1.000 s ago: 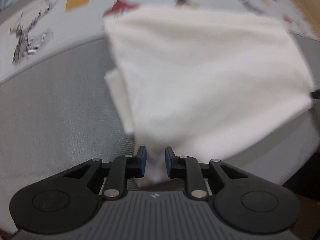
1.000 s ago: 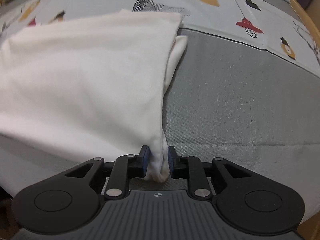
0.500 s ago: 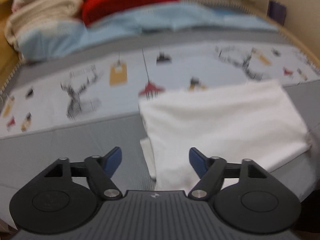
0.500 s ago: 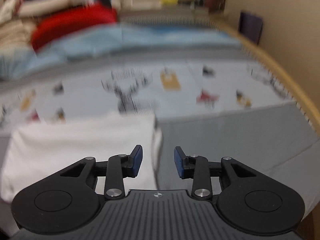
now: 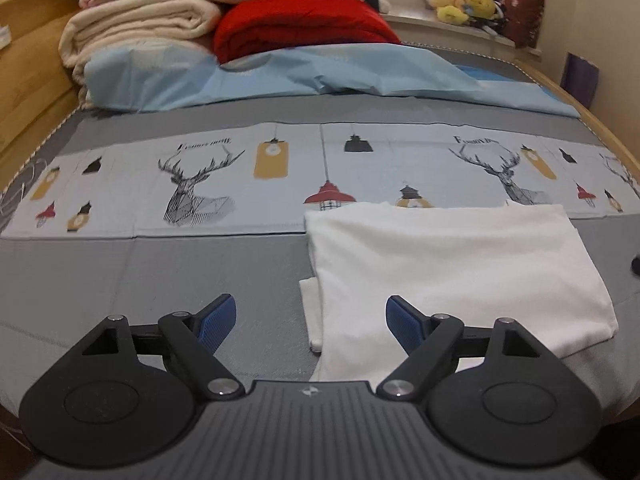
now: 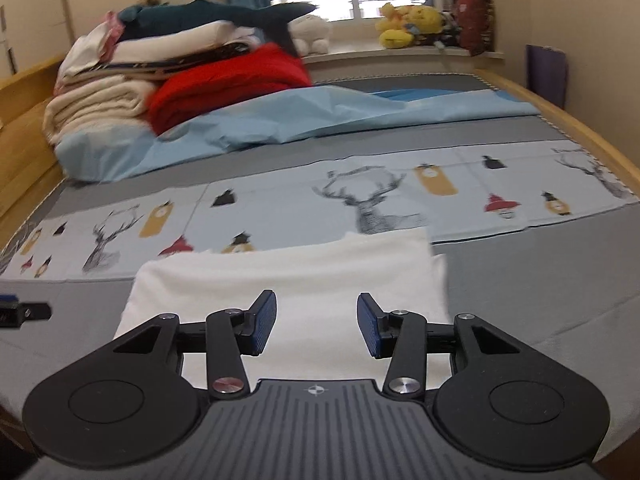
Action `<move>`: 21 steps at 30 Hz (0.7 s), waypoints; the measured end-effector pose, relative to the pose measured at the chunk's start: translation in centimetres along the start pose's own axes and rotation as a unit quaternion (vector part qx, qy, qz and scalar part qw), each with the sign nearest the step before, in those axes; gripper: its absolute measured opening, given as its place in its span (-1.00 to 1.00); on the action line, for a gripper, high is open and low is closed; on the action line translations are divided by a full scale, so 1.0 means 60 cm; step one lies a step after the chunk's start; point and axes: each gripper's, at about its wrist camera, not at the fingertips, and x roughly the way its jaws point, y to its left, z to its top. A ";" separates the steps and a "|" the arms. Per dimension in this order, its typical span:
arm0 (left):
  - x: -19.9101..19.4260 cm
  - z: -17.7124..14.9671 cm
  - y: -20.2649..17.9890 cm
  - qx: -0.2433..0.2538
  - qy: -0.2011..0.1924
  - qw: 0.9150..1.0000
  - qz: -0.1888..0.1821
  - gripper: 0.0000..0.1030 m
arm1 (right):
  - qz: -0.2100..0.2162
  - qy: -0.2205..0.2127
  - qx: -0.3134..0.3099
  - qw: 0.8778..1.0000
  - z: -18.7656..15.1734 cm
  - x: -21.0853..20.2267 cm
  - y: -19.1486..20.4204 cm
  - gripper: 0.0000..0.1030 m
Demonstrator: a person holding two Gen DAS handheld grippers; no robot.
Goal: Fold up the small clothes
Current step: 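Open both grippers and release the folded shirt onto the runner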
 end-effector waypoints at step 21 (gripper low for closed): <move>0.020 -0.021 0.107 -0.073 0.037 0.996 0.018 0.67 | 0.125 0.065 -0.132 0.981 -0.077 0.101 0.277 -0.56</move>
